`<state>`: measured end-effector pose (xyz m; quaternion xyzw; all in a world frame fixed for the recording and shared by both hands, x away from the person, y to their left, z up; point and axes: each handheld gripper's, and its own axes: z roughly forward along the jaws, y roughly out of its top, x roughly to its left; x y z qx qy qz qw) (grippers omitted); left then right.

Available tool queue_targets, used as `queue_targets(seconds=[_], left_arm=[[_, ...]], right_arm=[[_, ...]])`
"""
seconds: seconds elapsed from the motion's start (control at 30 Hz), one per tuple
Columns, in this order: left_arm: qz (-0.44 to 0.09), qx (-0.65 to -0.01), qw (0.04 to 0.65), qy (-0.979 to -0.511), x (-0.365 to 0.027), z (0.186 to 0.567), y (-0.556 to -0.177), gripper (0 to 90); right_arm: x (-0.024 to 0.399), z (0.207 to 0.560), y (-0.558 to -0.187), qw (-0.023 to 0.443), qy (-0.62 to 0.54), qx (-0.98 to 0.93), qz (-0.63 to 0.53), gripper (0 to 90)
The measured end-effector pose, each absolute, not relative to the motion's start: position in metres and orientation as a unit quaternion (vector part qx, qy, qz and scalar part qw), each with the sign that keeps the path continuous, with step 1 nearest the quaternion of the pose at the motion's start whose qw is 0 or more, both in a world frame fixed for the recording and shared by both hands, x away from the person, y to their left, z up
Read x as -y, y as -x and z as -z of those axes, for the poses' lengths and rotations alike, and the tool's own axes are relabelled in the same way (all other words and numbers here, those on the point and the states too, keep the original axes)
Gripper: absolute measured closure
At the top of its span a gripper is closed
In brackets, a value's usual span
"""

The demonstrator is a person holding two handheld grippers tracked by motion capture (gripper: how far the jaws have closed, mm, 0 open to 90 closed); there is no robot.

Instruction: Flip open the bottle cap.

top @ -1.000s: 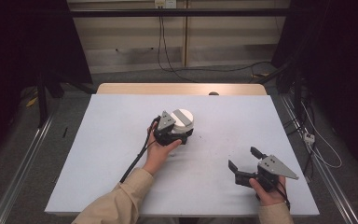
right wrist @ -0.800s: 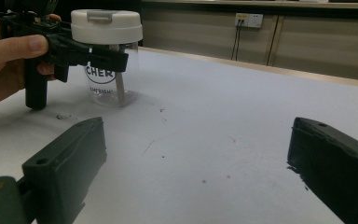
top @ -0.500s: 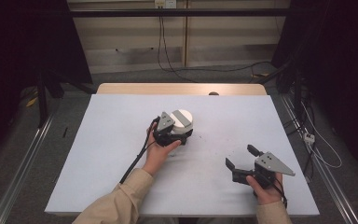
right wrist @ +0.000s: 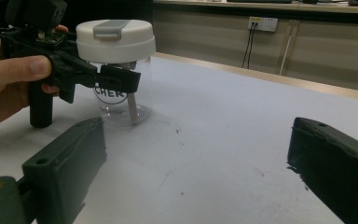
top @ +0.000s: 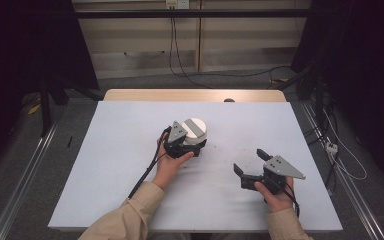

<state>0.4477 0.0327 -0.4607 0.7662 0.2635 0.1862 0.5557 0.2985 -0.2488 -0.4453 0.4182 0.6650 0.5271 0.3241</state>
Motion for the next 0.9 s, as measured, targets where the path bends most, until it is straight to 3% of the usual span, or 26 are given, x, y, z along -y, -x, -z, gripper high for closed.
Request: queue_targets(seconds=[0.73,0.83,0.9], left_arm=[[-0.185,-0.263,0.555,-0.767,-0.033,0.461,-0.448,18.5],[-0.183,-0.265,0.555,-0.767,-0.033,0.461,-0.448,18.5],[-0.184,-0.265,0.555,-0.767,-0.033,0.461,-0.448,18.5]], right_arm=[[0.208,0.427,-0.337,0.291,-0.411,-0.678,-0.535,12.7],[0.204,0.425,-0.340,0.284,-0.411,-0.679,-0.538,18.1],[0.200,0.423,-0.344,0.276,-0.409,-0.681,-0.541,27.6]])
